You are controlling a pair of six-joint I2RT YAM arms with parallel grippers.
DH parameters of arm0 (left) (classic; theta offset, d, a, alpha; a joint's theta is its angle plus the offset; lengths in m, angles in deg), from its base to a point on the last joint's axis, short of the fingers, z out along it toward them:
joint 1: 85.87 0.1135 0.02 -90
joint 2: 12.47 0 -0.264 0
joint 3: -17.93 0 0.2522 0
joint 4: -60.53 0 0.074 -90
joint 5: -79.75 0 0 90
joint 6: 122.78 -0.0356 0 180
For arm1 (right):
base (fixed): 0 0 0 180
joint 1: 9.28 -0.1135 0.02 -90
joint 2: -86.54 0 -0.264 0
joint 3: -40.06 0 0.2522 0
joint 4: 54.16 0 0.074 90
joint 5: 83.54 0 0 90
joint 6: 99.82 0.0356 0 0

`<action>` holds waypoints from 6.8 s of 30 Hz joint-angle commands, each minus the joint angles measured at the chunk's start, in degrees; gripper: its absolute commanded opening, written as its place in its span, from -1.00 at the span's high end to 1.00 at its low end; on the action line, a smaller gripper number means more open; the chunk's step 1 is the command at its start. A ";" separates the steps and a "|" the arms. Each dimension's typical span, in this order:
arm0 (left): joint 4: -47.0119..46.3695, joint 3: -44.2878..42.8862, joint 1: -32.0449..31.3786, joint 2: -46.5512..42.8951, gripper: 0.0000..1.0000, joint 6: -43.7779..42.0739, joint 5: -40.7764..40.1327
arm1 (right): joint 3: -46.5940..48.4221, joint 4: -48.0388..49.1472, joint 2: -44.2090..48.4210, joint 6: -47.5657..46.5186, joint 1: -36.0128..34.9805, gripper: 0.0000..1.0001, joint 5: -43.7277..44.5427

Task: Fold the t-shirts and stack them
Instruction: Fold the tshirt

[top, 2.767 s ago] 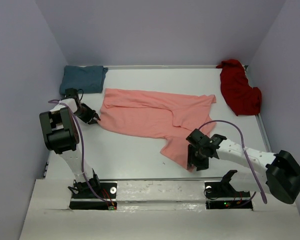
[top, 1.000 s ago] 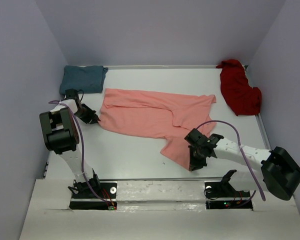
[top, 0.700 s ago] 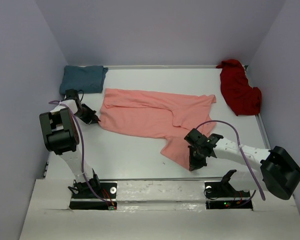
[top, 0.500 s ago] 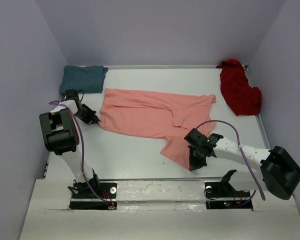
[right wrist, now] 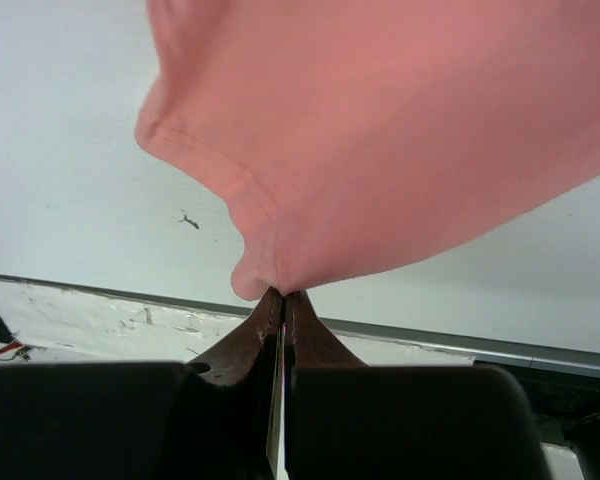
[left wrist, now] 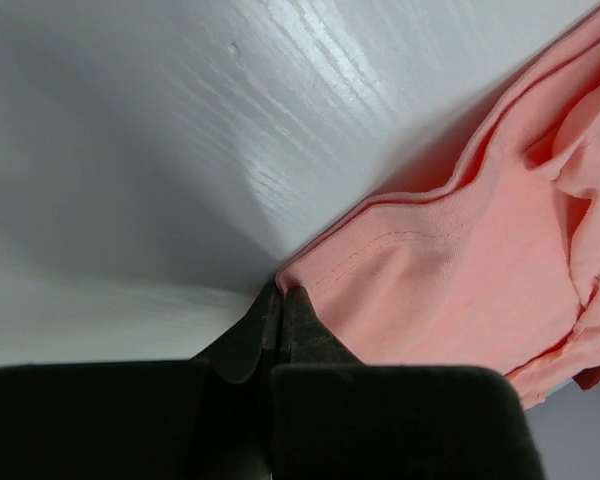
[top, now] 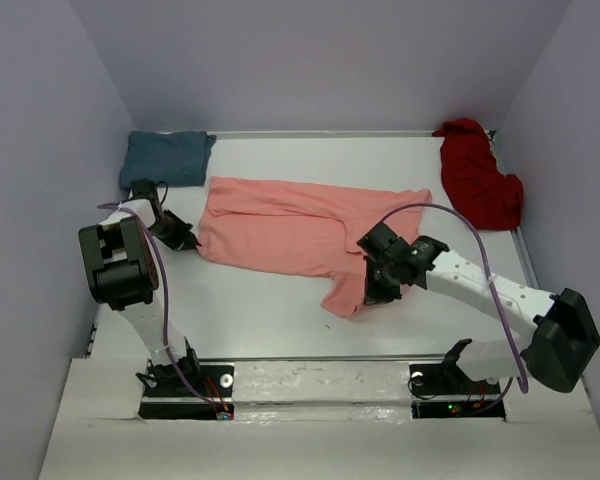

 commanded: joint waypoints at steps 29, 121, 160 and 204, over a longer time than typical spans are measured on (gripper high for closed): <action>8.23 -18.63 -0.37 2.30 1.00 2.10 0.27 | 29.90 -4.63 -15.49 -17.77 18.44 1.00 11.51; 18.43 -64.25 -4.77 31.92 1.00 7.28 3.17 | 56.80 0.47 -39.66 -32.19 39.54 1.00 7.21; 15.53 -68.38 -4.77 37.38 0.93 8.95 5.28 | 58.03 4.95 -50.21 -31.93 40.60 0.75 9.23; 13.95 -49.23 -8.98 20.85 -0.17 1.22 6.60 | 23.94 1.44 -22.88 -23.76 38.93 -0.48 -5.19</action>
